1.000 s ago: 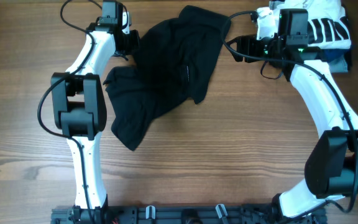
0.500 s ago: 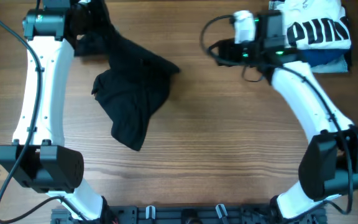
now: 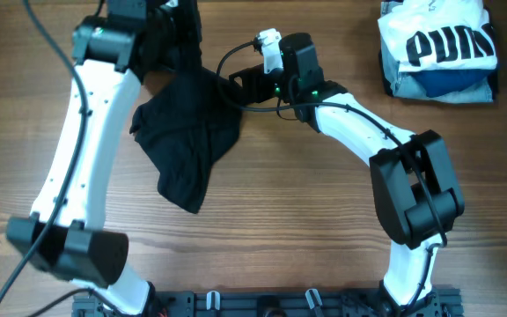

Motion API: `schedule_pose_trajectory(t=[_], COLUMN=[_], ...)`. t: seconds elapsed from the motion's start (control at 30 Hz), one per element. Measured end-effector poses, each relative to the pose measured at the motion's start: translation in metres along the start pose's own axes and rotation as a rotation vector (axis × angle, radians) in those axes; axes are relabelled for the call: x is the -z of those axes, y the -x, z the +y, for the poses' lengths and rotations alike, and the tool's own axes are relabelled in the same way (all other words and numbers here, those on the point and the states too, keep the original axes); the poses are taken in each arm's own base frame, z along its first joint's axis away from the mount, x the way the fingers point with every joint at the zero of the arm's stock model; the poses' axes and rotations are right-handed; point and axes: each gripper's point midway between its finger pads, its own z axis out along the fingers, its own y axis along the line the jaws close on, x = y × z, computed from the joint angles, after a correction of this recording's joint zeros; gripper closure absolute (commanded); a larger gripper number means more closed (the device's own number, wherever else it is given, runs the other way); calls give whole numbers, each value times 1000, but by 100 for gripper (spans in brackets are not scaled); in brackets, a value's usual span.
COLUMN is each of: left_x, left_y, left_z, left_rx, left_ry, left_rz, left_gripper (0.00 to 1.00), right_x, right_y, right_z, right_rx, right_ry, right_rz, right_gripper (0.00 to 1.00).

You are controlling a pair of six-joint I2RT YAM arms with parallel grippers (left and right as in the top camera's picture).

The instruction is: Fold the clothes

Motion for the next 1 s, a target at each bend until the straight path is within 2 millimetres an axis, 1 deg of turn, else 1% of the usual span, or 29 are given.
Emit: schedule_pose_trajectory(t=[0.03,0.07,0.1,0.13,0.17,0.2,0.23,0.27,0.3,0.33,0.37,0.47,0.6,0.7,0.73,0.8,0.83,0.9,0.93,1.0], left_x=[13,35,53,76,104,137,159,189,196,205,204,200,201,207,213,229,241,270,284,303], left_y=[12,38,50,70,92,111,121,138,142,150,152,157,159,161,160,159,158,155,153,151], left_z=[-4,-13,-17,-25,-32,-38,-42,-47,-48,-50,-49,-48,-48,-54,-58,-65,-69,-76,-78,-80], left_rx=[0,-3,-6,-11,-12,-10,-10,-11,-8,5,9,33,54,58,55,54,51,43,39,35], left_ry=[-13,-43,-59,-84,-113,-132,-145,-165,-170,-183,-183,-182,-192,-216,-229,-256,-270,-300,-314,-331], left_rz=[-53,-165,-223,-320,-433,-543,-613,-720,-745,-792,-801,-815,-823,-841,-849,-868,-883,-922,-941,-967], left_gripper=[96,96,96,96,96,96,96,96,96,96,96,96,96,96,96,96,96,96,96,96], right_x=[1,4,8,13,26,43,66,84,95,108,111,106,100,95,89,77,71,61,60,59], right_y=[-2,-4,-6,-9,-6,6,23,37,44,52,52,46,51,56,59,55,54,51,50,51], right_z=[-2,-7,-14,-19,-29,-37,-41,-36,-28,-5,8,28,46,58,61,63,62,60,61,63], right_rx=[-16,-40,-66,-96,-132,-154,-166,-159,-150,-126,-117,-98,-41,12,34,47,55,61,62,67], right_ry=[8,19,23,30,38,43,45,55,70,113,139,181,204,211,221,232,237,252,263,276], right_rz=[9,26,38,58,68,46,15,-15,-26,-32,-24,4,-24,-54,-71,-73,-80,-86,-83,-87], right_gripper=[26,26,27,27,27,27,27,27,27,27,26,23,20,20,20,20,20,20,20,22])
